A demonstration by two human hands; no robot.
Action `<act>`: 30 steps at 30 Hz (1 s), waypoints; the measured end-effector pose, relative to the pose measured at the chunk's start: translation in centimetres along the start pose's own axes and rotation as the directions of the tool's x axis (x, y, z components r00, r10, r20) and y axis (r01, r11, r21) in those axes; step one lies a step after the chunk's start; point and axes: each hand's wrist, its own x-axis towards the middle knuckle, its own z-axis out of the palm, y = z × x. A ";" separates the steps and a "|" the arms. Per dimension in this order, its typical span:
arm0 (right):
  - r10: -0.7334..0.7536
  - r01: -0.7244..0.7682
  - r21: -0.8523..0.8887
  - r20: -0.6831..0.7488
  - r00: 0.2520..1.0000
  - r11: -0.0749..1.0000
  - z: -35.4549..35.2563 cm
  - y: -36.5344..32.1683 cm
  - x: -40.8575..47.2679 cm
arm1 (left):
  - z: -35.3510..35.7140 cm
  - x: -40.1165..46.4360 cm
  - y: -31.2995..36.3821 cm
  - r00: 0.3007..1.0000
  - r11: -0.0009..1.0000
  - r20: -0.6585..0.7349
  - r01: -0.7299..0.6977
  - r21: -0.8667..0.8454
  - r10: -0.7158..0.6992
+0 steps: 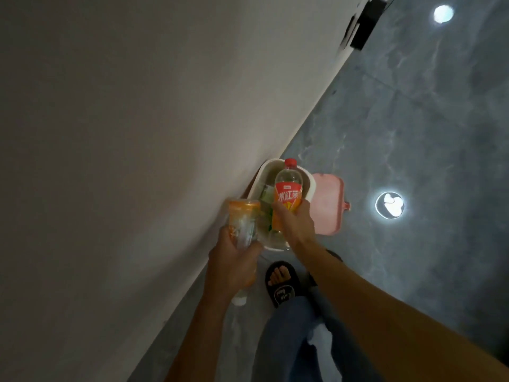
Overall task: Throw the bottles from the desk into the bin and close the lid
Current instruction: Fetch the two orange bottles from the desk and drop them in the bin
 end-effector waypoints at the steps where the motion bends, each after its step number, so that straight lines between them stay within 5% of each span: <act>1: -0.007 0.007 0.039 0.000 1.000 0.999 1.0 0.9 1.8 | 0.7 1.5 -0.5 1.000 1.000 -0.015 -0.014 -0.007 0.014; 11: 0.119 -0.119 0.081 0.005 0.993 0.990 4.9 6.3 10.7 | 4.6 7.3 -3.0 0.968 0.970 -0.076 -0.238 0.038 0.241; 17: 0.173 -0.173 0.018 0.021 0.985 0.985 4.5 5.8 10.9 | 4.8 8.1 -2.3 0.961 0.963 -0.088 -0.257 0.080 0.264; 21: -0.090 0.106 -0.190 0.087 0.992 0.976 1.4 4.2 7.9 | 4.5 7.7 -0.6 0.962 0.962 -0.081 -0.251 0.107 0.260; 23: -0.374 0.428 -0.473 0.210 0.903 0.770 -1.6 3.8 6.3 | 4.7 7.5 0.5 0.965 0.964 -0.070 -0.244 0.108 0.252; 25: -0.557 0.638 -0.682 0.393 0.732 0.358 -5.0 4.1 6.1 | 5.4 7.7 1.5 0.967 0.964 -0.047 -0.243 0.109 0.250; 27: -0.521 0.642 -0.764 0.519 0.677 0.073 -7.8 4.6 6.9 | 6.5 8.4 2.4 0.967 0.960 -0.005 -0.250 0.127 0.253; 30: -0.412 0.607 -0.780 0.608 0.679 -0.151 -9.5 5.5 8.6 | 8.5 10.3 3.3 0.958 0.936 0.045 -0.288 0.202 0.285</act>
